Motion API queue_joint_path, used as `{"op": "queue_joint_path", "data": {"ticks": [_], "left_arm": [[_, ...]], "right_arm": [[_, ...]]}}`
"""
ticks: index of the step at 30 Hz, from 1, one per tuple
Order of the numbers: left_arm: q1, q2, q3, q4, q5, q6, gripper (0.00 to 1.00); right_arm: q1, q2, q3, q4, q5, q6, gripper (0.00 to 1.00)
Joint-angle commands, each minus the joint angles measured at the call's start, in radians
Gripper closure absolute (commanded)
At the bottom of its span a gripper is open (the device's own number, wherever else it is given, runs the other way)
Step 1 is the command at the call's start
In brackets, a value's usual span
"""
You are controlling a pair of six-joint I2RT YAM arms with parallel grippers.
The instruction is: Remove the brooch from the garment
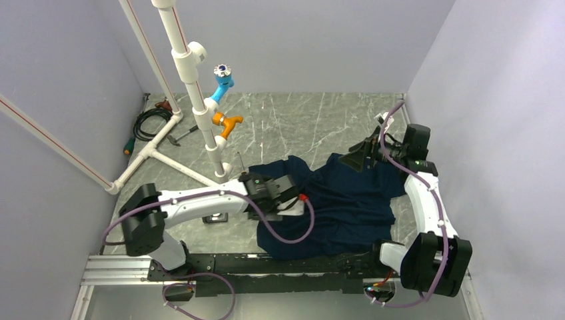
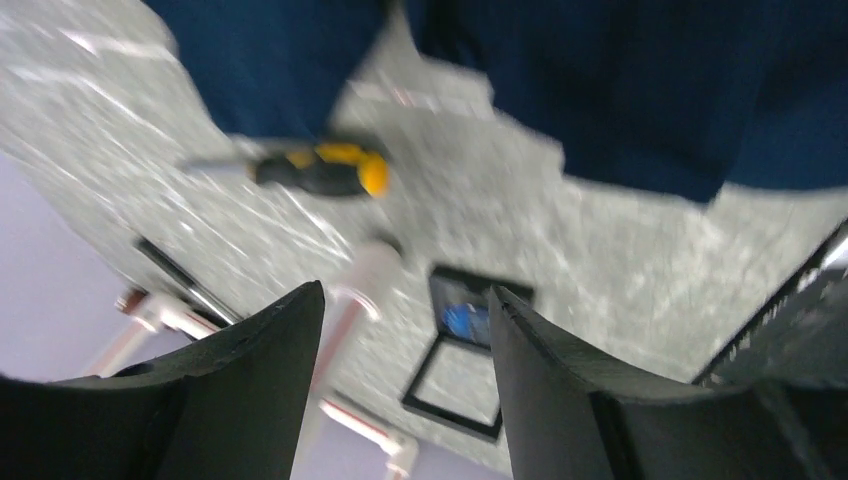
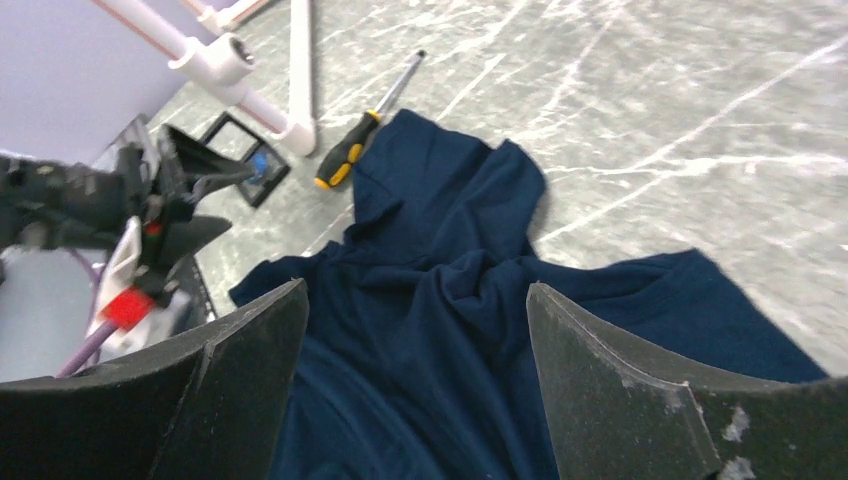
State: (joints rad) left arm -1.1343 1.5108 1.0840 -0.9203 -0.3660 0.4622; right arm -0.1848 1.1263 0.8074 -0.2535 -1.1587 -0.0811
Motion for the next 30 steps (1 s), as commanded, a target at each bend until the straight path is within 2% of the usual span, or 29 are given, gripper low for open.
{"op": "queue_joint_path", "data": {"ticks": [1,5,10,14,22,30], "left_arm": [[-0.025,0.136,0.243,-0.018,0.036,0.058,0.34],[-0.017,0.25,0.411,0.04,0.002,0.136,0.35],[0.046,0.421,0.633,0.036,0.063,0.19,0.37],[0.109,0.53,0.733,0.061,0.094,0.212,0.42],[0.22,0.664,0.781,0.212,0.028,0.246,0.53],[0.252,0.71,0.715,0.308,0.108,0.252,0.61]], "right_arm": [[-0.041,0.052,0.157,-0.195,0.1,-0.203,0.17],[-0.093,0.134,0.256,-0.377,0.205,-0.351,0.17],[-0.162,0.265,0.327,-0.483,0.291,-0.457,0.18],[-0.191,0.353,0.355,-0.525,0.332,-0.507,0.2],[-0.186,0.471,0.34,-0.499,0.389,-0.541,0.25],[-0.118,0.559,0.311,-0.44,0.458,-0.545,0.37]]}}
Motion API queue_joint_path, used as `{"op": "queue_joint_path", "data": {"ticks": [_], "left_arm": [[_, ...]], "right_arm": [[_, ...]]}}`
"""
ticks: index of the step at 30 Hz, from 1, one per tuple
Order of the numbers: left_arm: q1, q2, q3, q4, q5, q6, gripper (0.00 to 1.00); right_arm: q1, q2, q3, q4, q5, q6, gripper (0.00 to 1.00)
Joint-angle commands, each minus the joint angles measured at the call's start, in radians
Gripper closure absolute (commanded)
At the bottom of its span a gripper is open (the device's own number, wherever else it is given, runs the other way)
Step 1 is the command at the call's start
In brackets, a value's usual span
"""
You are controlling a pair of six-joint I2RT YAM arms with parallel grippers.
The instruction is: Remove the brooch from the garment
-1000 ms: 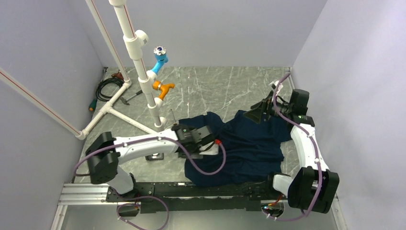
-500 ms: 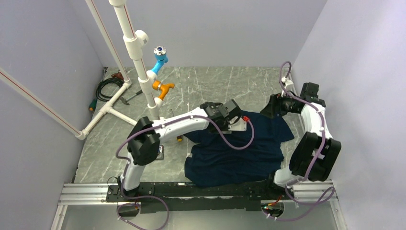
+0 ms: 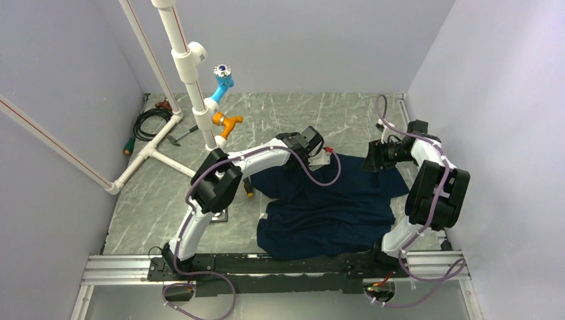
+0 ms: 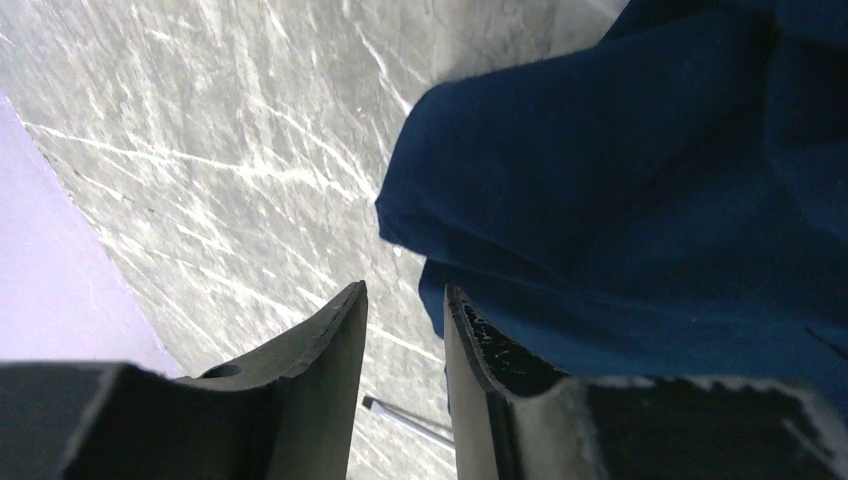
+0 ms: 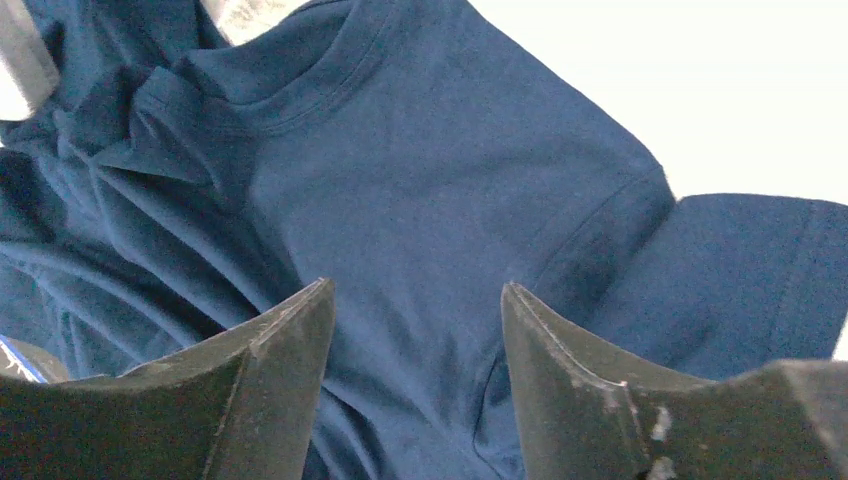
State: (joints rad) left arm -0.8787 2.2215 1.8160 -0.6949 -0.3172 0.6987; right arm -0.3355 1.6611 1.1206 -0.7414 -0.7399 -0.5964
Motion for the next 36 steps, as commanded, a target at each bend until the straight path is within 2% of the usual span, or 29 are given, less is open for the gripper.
{"op": "queue_joint_path", "data": {"ticks": [1,6,12,22,27,31,36], "left_arm": [[0.001,0.005,-0.023,0.084,0.08,0.011,0.63],[0.024,0.047,-0.022,0.059,0.125,0.009,0.72],[0.072,0.069,-0.036,0.063,0.082,0.021,0.79],[0.179,0.121,0.007,0.083,-0.062,0.021,0.83],[0.198,0.114,0.035,0.075,-0.056,-0.019,0.85],[0.188,-0.015,-0.026,0.082,0.138,-0.07,0.77],[0.131,-0.067,-0.03,0.042,0.249,-0.089,0.53]], "right_arm": [[0.04,0.038,-0.002,0.055,0.047,-0.031,0.38],[0.058,0.114,0.015,0.076,0.108,-0.044,0.47],[0.055,0.171,0.02,0.115,0.192,-0.065,0.51],[-0.011,0.266,0.103,0.171,0.332,-0.075,0.55],[-0.02,0.255,0.143,0.195,0.369,-0.056,0.55],[-0.019,0.162,0.152,0.142,0.289,-0.055,0.54],[-0.008,0.047,0.147,0.072,0.151,-0.037,0.52]]}}
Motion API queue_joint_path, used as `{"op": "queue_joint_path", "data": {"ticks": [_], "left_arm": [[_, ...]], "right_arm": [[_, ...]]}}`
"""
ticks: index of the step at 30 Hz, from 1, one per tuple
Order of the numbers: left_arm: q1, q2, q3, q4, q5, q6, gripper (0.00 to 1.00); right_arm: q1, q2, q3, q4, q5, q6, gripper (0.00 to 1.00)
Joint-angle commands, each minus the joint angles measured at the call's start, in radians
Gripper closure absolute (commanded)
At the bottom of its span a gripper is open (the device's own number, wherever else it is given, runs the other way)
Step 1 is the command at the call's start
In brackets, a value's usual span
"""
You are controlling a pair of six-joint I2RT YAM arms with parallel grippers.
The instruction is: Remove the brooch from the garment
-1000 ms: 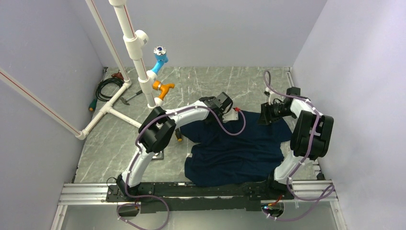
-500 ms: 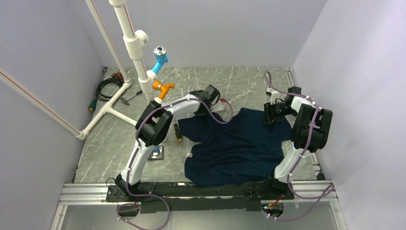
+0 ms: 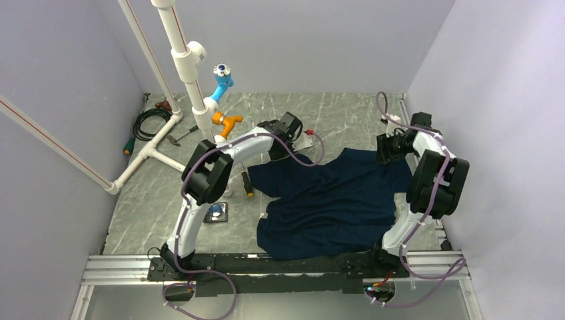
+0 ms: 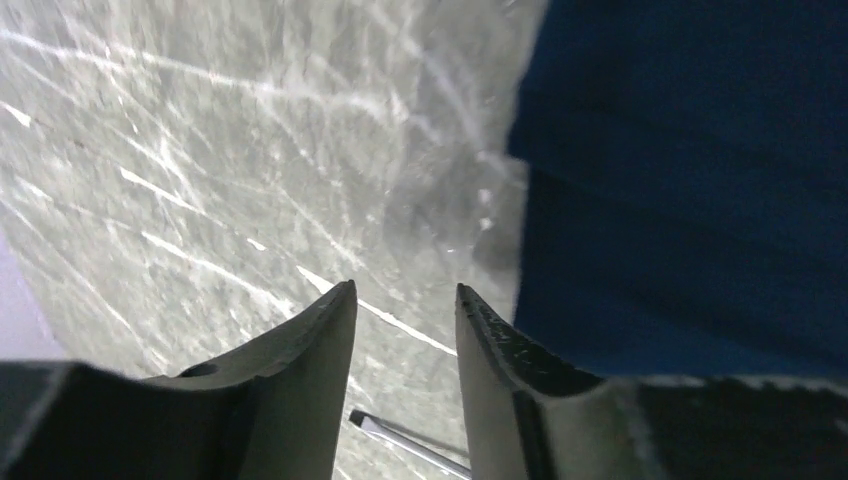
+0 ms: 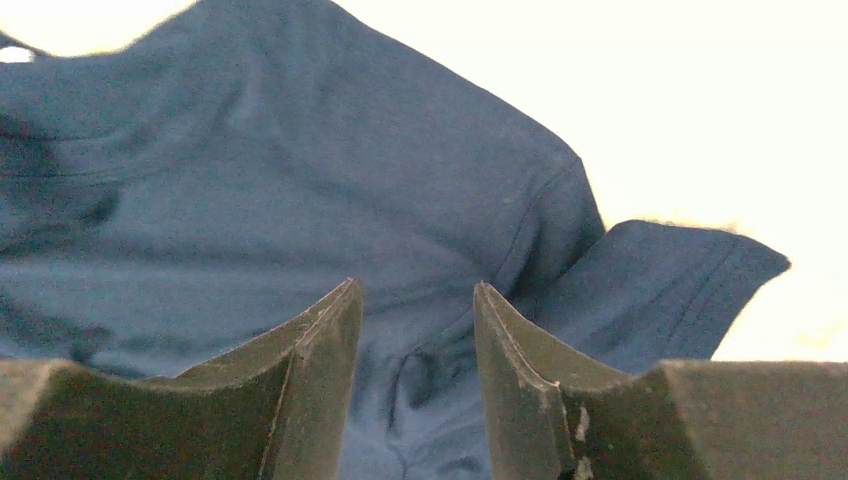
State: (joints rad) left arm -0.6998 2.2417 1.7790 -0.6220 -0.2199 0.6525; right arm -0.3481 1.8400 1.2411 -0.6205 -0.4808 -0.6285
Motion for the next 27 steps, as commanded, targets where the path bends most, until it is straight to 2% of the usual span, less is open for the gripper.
{"op": "queue_joint_path", "data": {"ticks": [1,8,12,15,24,27], "left_arm": [[-0.07,-0.083,0.01,-0.038,0.153,-0.041,0.49],[-0.139,0.006,0.057,-0.054,0.127,-0.016,0.39],[-0.14,0.043,0.068,-0.03,0.125,-0.01,0.4],[-0.139,0.071,0.07,-0.033,0.112,0.008,0.49],[-0.039,0.124,0.11,-0.058,0.049,-0.004,1.0],[-0.009,0.148,0.152,-0.061,-0.006,-0.01,1.0]], "right_arm": [[0.014,-0.142,0.026,-0.071,-0.129,-0.002,0.51],[0.136,-0.169,-0.036,-0.065,-0.165,0.03,0.48],[0.176,-0.128,-0.057,-0.038,-0.164,0.049,0.48],[0.185,-0.079,-0.058,-0.027,-0.168,0.055,0.48],[0.18,0.065,-0.004,0.008,-0.081,0.054,0.49],[0.174,0.109,0.024,0.029,-0.036,0.061,0.49]]}}
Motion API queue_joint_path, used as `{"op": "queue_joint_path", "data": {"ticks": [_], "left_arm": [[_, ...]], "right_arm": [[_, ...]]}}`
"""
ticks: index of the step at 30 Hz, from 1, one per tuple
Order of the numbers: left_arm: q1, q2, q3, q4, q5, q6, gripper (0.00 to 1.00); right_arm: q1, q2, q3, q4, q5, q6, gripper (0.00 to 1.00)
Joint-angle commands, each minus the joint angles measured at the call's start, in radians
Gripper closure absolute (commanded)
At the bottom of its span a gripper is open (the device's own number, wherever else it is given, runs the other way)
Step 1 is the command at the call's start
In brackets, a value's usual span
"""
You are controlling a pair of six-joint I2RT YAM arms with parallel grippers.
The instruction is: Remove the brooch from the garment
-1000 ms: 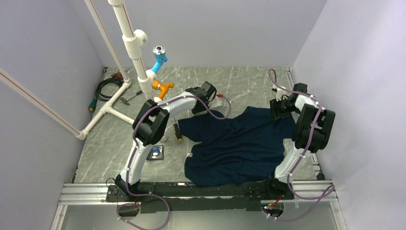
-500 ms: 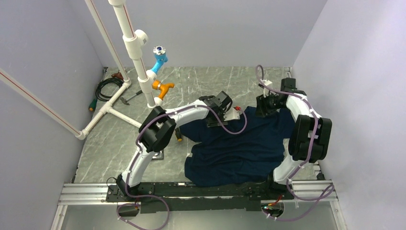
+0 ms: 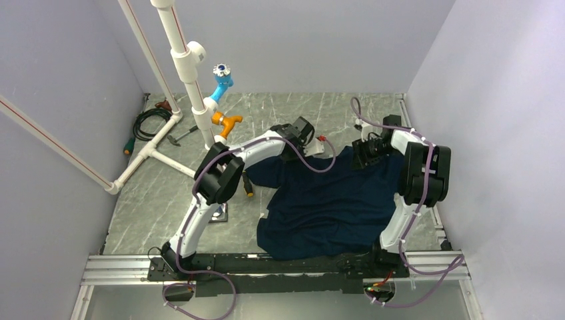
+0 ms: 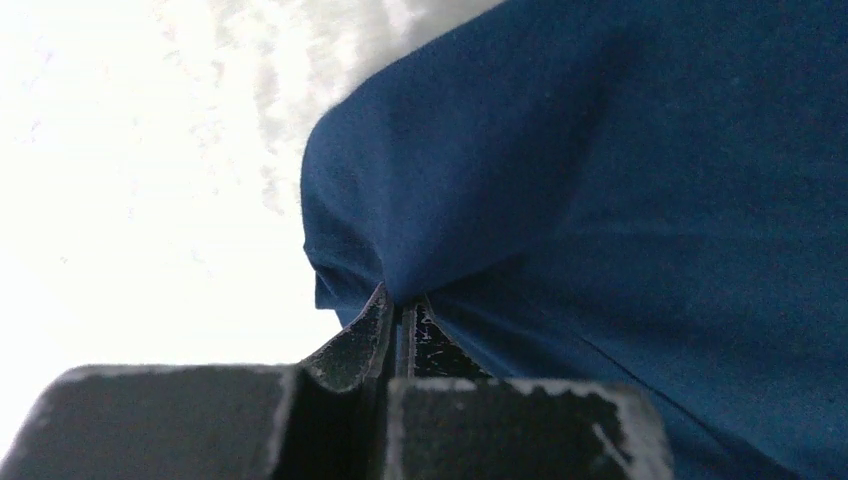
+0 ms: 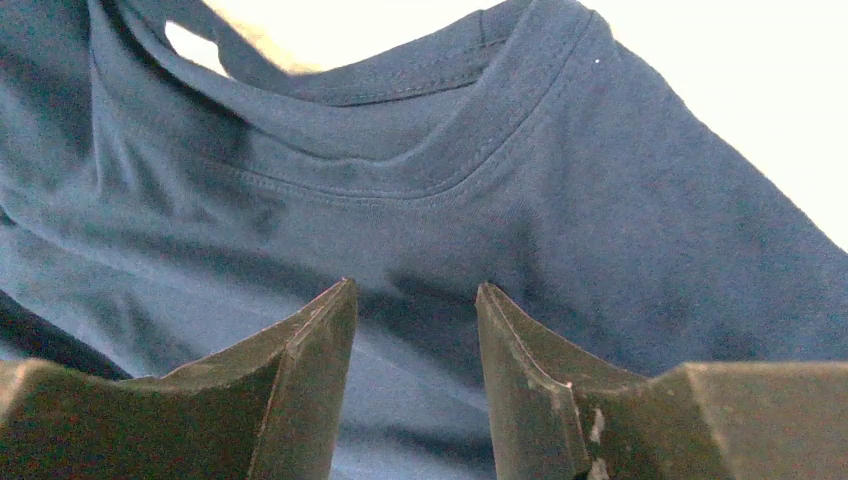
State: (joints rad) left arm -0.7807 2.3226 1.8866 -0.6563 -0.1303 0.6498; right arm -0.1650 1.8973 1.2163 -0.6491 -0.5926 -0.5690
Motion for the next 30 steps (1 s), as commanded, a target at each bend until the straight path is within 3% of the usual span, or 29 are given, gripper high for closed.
{"op": "queue_joint_path", "data": {"ticks": [1,12,16,19,25,27,30], "left_arm": [[0.081,0.071,0.049,-0.02,-0.117,-0.006,1.0],[0.121,0.107,0.075,0.083,-0.296,0.024,1.0],[0.121,0.097,0.07,0.114,-0.272,0.031,1.0],[0.118,0.055,0.051,0.08,-0.169,0.024,1.0],[0.063,-0.147,-0.137,0.101,0.029,0.026,0.54],[0.049,-0.192,-0.161,0.106,0.07,0.016,0.48],[0.04,-0.242,-0.184,0.113,0.154,-0.006,0.5]], "right_arm": [[-0.01,0.065,0.059,0.065,0.092,0.005,0.49],[0.001,0.193,0.246,0.125,0.203,0.071,0.48],[0.01,0.242,0.328,0.105,0.239,0.061,0.48],[0.01,0.235,0.37,0.054,0.194,0.023,0.46],[0.014,0.087,0.369,-0.021,-0.056,0.011,0.35],[0.025,0.075,0.391,-0.02,-0.115,0.06,0.35],[0.053,0.091,0.429,0.013,-0.171,0.144,0.36]]}}
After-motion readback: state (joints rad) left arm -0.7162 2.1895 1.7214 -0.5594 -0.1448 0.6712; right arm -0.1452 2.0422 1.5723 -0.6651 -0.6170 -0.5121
